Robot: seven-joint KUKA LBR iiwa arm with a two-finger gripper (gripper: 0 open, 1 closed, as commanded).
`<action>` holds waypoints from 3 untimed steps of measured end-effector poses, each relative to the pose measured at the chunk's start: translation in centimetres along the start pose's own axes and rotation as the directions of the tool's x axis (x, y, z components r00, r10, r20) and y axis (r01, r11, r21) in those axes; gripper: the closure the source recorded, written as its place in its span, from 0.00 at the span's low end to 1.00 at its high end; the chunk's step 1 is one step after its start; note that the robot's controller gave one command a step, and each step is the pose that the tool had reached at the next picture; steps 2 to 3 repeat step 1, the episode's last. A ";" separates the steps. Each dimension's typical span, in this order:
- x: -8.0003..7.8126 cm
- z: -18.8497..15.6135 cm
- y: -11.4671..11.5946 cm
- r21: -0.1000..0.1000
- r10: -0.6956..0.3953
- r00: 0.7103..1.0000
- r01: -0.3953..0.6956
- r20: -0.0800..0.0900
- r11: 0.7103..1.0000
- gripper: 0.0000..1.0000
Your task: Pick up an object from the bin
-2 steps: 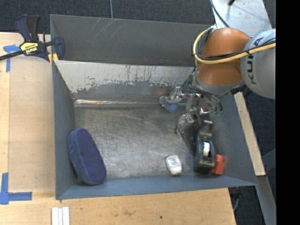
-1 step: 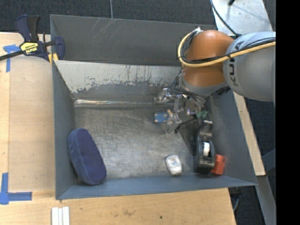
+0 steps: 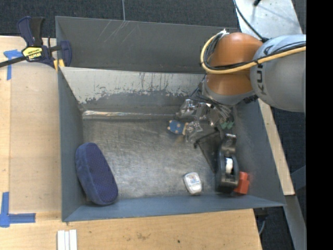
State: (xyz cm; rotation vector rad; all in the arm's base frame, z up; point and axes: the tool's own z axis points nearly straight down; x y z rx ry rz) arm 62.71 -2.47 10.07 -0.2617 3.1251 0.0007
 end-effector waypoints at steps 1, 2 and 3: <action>0.1 -12.4 0.5 0.003 -0.232 0.973 0.232 0.006 0.973 1.00; 0.1 -12.4 0.5 0.003 -0.232 0.973 0.232 0.006 0.973 1.00; 0.1 -12.4 0.5 0.003 -0.232 0.973 0.232 0.006 0.973 1.00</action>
Offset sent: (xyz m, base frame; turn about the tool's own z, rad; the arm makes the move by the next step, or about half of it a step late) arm -0.0052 0.0047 0.1198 -0.2347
